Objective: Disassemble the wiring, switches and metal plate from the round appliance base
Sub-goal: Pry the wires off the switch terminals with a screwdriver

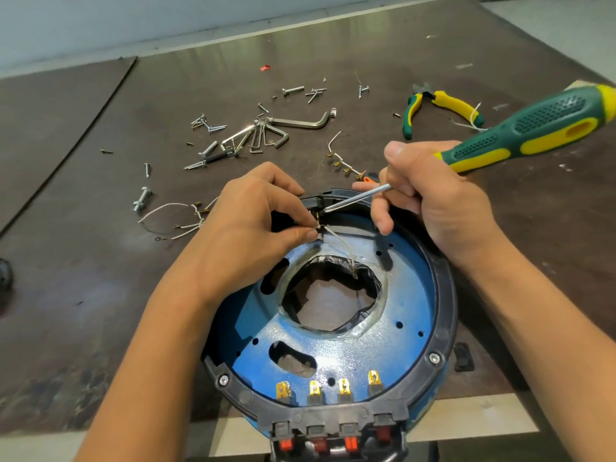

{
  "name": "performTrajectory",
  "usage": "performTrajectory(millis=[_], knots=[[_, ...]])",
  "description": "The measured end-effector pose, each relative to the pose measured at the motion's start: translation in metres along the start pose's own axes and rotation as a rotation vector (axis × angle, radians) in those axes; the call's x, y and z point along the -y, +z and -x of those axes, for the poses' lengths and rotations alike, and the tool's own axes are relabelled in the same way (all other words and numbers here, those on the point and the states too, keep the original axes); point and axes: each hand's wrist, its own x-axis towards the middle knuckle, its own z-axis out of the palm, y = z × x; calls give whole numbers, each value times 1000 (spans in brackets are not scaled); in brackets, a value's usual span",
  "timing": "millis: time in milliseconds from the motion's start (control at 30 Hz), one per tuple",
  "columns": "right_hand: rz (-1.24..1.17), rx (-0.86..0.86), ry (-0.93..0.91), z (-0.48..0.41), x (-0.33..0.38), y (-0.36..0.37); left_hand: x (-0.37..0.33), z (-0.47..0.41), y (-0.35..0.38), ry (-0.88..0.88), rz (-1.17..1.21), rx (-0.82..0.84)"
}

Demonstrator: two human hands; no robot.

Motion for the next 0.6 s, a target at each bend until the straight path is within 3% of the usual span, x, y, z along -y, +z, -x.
performTrajectory(millis=[200,400,600], knots=[[214,-20,20,13,8,2,0,-1,0,-19,2,12],[113,-72,189,13,9,2,-2,-1,-1,-10,-8,18],[311,-75,163,20,16,9,-3,-1,-1,-11,-9,24]])
